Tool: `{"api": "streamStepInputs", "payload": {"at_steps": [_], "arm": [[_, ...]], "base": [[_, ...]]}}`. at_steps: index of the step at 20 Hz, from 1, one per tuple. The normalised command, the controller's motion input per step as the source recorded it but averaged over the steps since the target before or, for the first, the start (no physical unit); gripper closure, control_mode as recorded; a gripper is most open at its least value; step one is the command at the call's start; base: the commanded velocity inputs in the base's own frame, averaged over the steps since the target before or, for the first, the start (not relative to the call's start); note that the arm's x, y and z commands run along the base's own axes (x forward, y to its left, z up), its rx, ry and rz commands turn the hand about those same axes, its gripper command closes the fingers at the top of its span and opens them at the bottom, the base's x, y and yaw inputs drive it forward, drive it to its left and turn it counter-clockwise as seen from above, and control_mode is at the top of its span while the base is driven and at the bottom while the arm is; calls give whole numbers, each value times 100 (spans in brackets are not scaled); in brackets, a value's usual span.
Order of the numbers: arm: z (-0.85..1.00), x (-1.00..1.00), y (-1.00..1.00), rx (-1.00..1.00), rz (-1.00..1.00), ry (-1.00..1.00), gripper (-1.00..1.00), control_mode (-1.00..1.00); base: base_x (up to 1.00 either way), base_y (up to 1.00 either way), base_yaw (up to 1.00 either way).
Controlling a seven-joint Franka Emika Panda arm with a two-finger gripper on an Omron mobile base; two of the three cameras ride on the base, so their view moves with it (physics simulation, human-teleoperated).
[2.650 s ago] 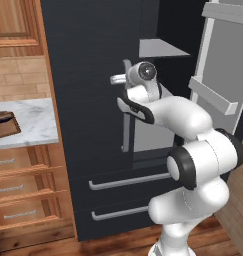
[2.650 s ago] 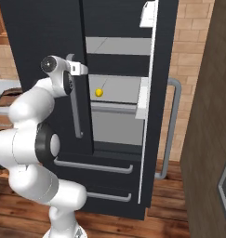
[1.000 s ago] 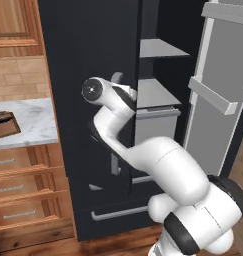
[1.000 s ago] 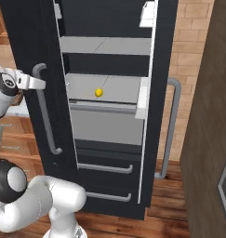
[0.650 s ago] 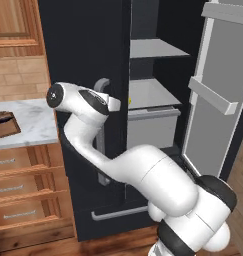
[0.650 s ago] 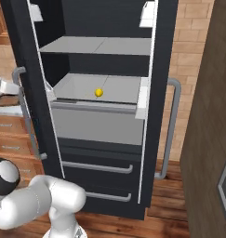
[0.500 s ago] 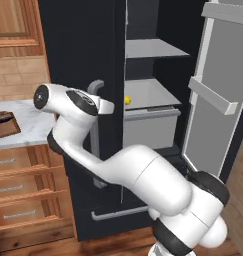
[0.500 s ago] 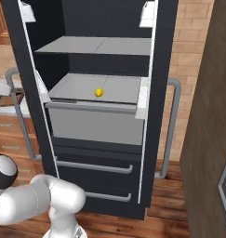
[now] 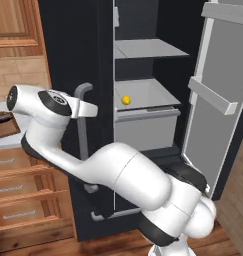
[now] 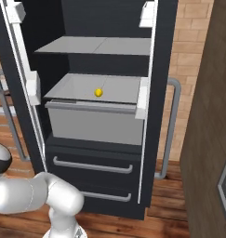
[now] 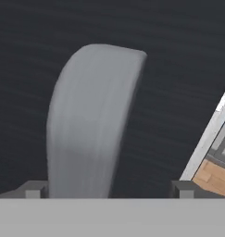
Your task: Retrieve a lemon from the fridge and place it on the cutting board with the fish.
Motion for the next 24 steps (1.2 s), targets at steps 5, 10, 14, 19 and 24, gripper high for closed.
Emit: {"api": "streamStepInputs", "payload": {"at_steps": [5, 10, 14, 19, 24], "arm": [[10, -94, 19, -6, 0, 14, -100, -100], [1, 2, 63, -13, -13, 5, -100, -100], [0, 18, 38, -11, -19, 0, -100, -100], [1, 0, 24, -8, -10, 0, 100, -100], [1, -34, 20, -3, -6, 3, 100, -100]], "base": [[0, 0, 0], [0, 0, 0], [0, 0, 0], [0, 0, 0], [0, 0, 0]]}}
